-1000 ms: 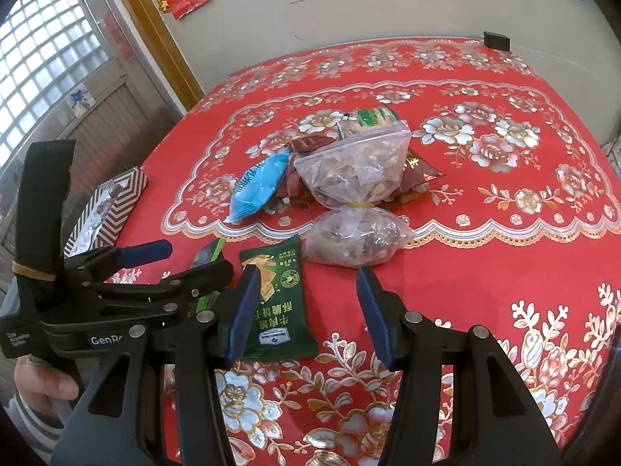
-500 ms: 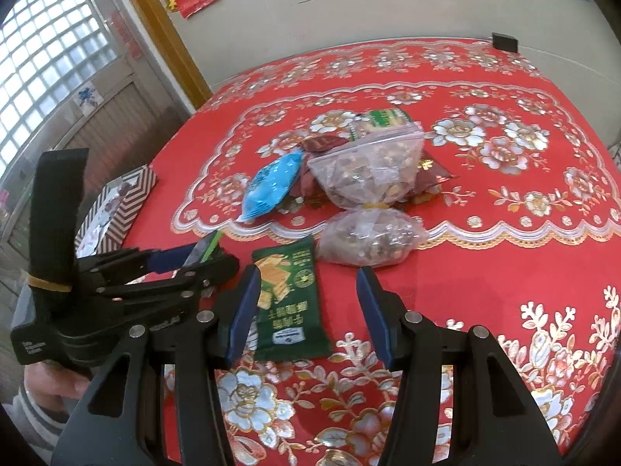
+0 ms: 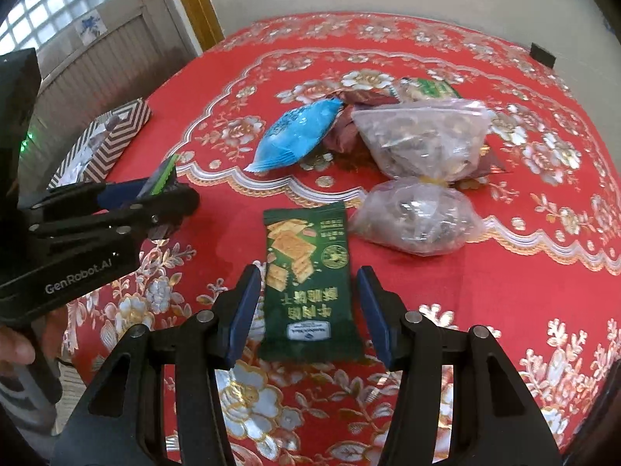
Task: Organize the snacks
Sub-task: 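Grasp the green-and-white packet with the left gripper while the right gripper grasps the green cracker packet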
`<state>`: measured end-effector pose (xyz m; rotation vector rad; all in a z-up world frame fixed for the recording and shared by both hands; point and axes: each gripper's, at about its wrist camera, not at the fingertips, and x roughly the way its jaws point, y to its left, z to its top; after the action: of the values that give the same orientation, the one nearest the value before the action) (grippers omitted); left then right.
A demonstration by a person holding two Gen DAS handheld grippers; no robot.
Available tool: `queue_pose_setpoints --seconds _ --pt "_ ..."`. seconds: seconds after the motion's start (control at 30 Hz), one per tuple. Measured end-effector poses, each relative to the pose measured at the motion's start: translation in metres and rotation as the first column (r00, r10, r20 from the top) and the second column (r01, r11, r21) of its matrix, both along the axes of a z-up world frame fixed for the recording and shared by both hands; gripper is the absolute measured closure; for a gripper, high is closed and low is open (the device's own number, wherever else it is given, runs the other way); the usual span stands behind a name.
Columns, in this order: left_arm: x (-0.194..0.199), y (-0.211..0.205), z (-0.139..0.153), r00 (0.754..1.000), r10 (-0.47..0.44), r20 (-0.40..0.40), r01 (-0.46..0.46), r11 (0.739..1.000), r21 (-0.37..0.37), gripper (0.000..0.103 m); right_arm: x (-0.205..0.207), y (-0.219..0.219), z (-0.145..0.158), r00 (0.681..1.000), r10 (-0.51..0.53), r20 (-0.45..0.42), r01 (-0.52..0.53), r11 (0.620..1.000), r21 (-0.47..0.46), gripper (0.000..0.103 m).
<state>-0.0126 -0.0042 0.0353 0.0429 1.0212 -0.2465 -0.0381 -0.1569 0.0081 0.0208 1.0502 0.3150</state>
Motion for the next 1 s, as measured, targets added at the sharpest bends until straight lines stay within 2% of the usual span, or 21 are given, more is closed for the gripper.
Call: queue_pose_setpoints --seconds 0.07,0.2,0.23,0.3,0.33,0.47,0.77,1.0 --pt "0.000 0.000 -0.001 1.000 -0.002 -0.002 0.002 1.000 0.000 0.063 0.000 0.007 0.000 1.000 0.022 0.001 -0.022 0.999 -0.029 0.040" --pt "0.000 0.000 -0.002 1.000 -0.003 -0.005 0.003 1.000 0.000 0.063 0.000 0.016 -0.001 0.998 0.053 0.023 -0.050 0.994 -0.099 0.039" --pt "0.000 0.000 -0.002 1.000 -0.002 -0.005 0.002 1.000 -0.001 0.063 0.000 0.017 -0.001 0.998 0.056 0.030 -0.052 0.992 -0.113 0.040" --pt "0.000 0.002 -0.002 1.000 0.001 -0.003 -0.001 1.000 -0.001 0.063 -0.004 0.020 -0.001 0.996 0.066 0.053 -0.057 0.985 -0.163 0.051" --pt "0.000 0.003 -0.001 1.000 0.002 -0.001 -0.002 1.000 -0.001 0.063 -0.005 0.019 0.000 0.996 0.071 0.054 -0.062 0.986 -0.155 0.057" --pt "-0.001 0.006 0.002 1.000 0.007 0.011 -0.007 1.000 0.006 0.063 -0.008 0.021 0.001 0.995 0.069 0.073 -0.054 0.981 -0.187 0.059" --pt "-0.005 0.029 0.019 0.997 0.047 0.054 -0.048 0.999 0.020 0.063 -0.007 0.039 0.028 0.986 0.088 0.143 -0.077 0.994 -0.079 0.059" --pt "-0.009 0.061 0.034 0.991 0.097 0.093 -0.101 0.994 0.036 0.063 0.002 0.070 0.044 0.977 0.121 0.178 -0.117 0.993 -0.034 0.059"
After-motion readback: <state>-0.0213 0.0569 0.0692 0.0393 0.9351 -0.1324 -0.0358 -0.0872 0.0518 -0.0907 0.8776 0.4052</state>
